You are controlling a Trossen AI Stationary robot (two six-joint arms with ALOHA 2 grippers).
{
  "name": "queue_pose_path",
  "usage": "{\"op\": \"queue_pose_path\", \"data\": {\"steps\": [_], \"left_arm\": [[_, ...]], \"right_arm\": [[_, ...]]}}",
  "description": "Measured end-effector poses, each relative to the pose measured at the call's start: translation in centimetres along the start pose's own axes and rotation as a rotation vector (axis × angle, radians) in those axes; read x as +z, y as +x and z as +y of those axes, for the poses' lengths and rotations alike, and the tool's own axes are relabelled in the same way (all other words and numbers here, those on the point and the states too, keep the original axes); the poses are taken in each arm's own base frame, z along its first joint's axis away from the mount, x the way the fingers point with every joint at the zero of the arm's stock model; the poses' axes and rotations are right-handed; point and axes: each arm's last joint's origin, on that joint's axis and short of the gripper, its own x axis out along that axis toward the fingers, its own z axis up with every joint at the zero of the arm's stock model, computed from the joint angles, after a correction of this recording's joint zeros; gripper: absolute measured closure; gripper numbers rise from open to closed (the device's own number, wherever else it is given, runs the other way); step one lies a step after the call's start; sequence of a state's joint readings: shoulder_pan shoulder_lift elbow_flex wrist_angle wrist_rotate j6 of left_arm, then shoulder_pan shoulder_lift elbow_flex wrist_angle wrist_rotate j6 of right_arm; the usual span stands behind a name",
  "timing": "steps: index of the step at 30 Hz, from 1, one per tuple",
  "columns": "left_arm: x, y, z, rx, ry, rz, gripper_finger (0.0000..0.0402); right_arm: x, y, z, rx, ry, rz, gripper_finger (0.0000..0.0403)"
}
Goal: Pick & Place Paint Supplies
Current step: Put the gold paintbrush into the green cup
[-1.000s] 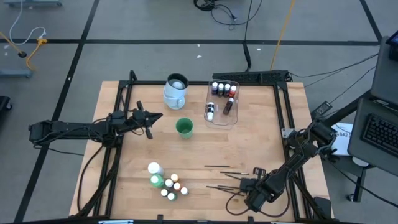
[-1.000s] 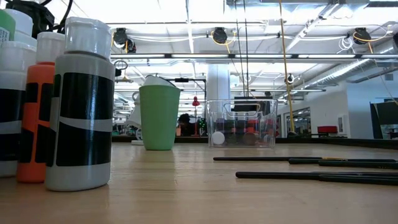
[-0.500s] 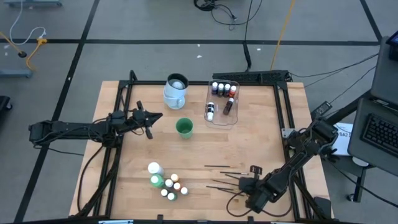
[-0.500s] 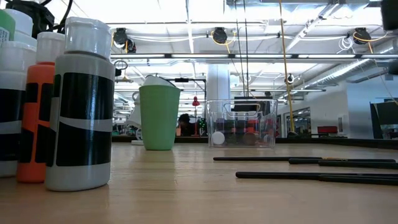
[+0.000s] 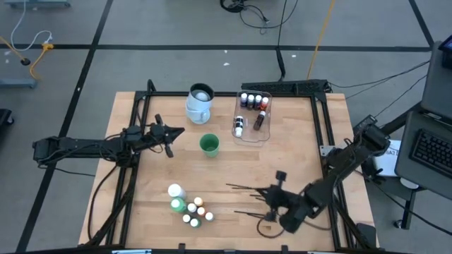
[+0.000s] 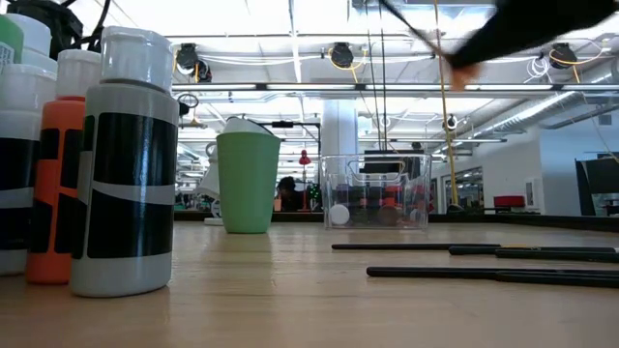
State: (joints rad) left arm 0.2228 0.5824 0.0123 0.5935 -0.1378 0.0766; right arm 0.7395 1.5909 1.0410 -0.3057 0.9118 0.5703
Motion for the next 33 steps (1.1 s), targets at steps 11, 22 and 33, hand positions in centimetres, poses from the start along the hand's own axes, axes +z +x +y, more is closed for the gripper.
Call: {"op": "queue_pose_path", "data": {"steps": [11,22,33], "left_arm": [[1.8,-0.5,-1.7,-0.351,-0.009,-0.201,0.0378],[3.8,-0.1,-3.5,-0.363,-0.011,-0.179,0.0396],[8.6,5.7,-7.1,-0.346,0.076,-0.057,0.0348]], "right_arm": [[-0.9,5.9,-4.9,0.175,-0.083,-0.397,0.0403],[-2.0,8.4,-9.3,0.254,-0.160,-0.488,0.0403],[-1.8,8.3,-9.5,0.238,-0.262,-0.514,0.0403]]}}
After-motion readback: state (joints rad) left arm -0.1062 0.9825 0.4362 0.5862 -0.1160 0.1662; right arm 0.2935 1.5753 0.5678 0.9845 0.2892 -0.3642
